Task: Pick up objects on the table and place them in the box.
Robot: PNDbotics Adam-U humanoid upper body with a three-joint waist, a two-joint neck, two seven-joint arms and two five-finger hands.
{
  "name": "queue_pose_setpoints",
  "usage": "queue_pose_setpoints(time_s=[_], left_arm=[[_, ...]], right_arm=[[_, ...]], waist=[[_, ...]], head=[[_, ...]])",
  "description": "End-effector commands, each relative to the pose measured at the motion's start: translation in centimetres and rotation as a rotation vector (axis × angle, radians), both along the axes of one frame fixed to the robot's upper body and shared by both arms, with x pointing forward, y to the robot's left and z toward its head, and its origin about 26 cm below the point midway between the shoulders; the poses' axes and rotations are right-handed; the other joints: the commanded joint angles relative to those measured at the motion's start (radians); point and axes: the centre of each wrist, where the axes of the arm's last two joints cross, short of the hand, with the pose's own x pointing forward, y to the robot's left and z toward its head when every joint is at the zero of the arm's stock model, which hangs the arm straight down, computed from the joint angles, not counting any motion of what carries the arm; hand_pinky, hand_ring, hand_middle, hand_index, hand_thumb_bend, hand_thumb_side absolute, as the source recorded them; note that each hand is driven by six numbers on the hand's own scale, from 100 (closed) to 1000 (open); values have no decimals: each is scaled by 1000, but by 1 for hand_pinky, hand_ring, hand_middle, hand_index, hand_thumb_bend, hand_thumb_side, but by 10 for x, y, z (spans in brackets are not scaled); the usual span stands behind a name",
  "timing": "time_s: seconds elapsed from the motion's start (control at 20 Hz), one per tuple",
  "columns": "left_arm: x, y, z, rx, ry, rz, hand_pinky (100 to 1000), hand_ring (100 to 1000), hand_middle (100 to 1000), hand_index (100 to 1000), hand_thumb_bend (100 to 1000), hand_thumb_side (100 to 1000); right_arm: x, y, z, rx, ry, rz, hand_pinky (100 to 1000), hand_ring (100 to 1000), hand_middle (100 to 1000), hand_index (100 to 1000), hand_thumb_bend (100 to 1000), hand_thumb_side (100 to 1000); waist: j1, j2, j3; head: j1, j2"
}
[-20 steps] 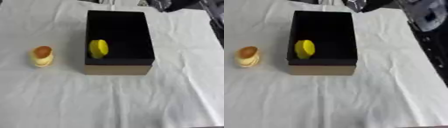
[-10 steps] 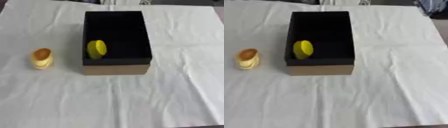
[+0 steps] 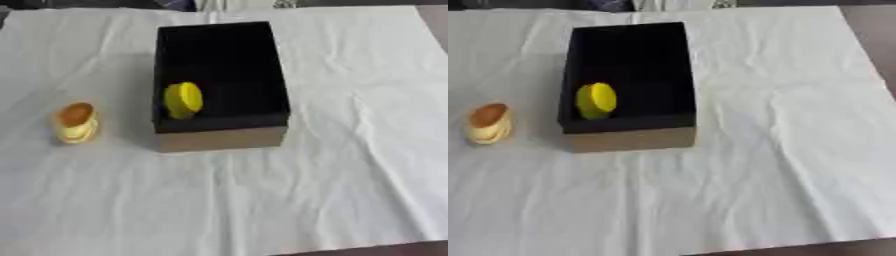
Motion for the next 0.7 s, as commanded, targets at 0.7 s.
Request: queue_pose_setpoints(time_s=[0.7], left_arm=[[28, 17, -33, 266, 345, 6, 946, 962, 882, 947, 577, 124]], right_arm=[[-3, 1, -9, -15, -24, -62, 916, 890, 555, 825, 100, 100]], waist=[[9, -24, -14]], head=[[13, -2]])
